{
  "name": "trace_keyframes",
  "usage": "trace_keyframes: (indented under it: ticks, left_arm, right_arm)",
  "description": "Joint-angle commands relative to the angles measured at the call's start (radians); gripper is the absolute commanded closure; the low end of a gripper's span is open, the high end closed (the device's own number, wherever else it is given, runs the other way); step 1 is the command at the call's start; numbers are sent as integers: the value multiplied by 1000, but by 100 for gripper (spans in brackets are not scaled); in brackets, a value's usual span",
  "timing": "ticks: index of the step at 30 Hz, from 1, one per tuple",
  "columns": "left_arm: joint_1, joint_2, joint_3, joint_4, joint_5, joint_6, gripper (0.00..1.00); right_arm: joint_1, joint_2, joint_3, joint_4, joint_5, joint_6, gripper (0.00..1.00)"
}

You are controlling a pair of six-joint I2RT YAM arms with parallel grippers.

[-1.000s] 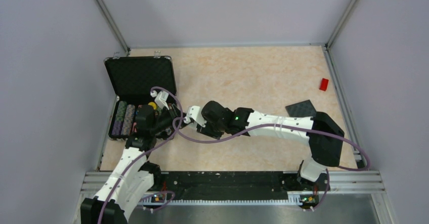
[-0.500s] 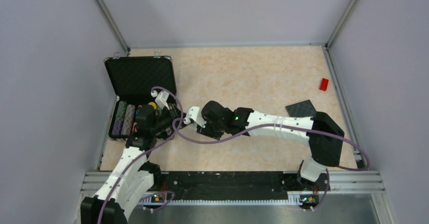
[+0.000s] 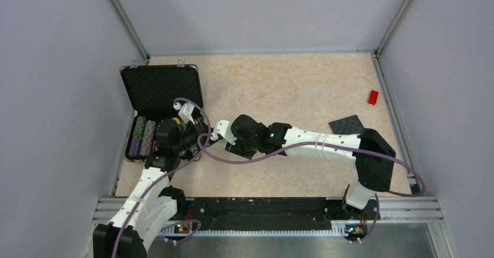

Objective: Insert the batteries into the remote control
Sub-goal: Load the battery cover into the remote control.

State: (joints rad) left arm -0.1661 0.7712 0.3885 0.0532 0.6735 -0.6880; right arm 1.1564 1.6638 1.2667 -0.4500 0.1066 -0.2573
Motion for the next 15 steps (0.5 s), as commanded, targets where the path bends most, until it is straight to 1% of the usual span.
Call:
trace_keyframes:
  ticks: [1,5,12,15]
  left_arm:
    - [-9,9,47,100,96,-50,100]
    - [-9,14,47,123,116,-76,100]
    - [-7,22,51,179,138,-197,100]
    - [-7,27,60,181,140,-223,100]
  right_arm:
    - [13,13,78,102,-24,19,64]
    - [13,26,98,103,-16,30,63]
    - [-8,32,125,72,-21,54,61]
    - [-18,30,134,49,-34,59,60]
